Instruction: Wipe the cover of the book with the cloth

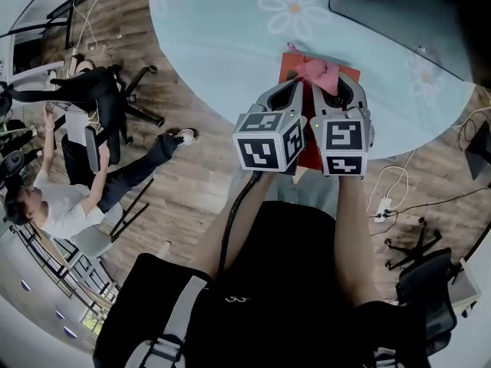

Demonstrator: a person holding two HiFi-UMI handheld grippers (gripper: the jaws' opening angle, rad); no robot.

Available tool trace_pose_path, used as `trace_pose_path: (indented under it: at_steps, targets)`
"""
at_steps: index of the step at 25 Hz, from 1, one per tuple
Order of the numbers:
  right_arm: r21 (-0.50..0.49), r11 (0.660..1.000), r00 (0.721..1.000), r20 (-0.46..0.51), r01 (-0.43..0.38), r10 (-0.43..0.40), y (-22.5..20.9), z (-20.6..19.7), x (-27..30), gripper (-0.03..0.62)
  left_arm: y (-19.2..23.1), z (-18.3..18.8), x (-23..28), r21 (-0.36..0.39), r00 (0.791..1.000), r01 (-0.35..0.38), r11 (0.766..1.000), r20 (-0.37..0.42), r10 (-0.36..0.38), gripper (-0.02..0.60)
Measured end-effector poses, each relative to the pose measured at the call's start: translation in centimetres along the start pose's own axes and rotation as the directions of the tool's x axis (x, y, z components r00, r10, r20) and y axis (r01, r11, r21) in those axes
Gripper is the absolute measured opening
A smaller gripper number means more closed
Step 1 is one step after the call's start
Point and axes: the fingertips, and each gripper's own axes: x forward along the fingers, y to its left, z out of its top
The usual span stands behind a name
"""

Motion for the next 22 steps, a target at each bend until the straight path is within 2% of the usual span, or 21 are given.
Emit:
trace_pose_path:
  at_steps: [8,22]
  targets:
    - [0.015,1.0,1.0,-0.014,0.026,-0.026,-1.8,-0.8,-1.0,0.095,-2.0,-0.6,1.2,0.036,0.999,0.024,0.999,-0.033,-0.023,0.012]
    - [0.055,0.996,0.997,-0.037,0.07,-0.068,-5.6,-2.6,-2.5,0.095,-5.4,-1.9,3.6,0.057,0.993,0.076,0.995,-0.098,-0.07,0.012]
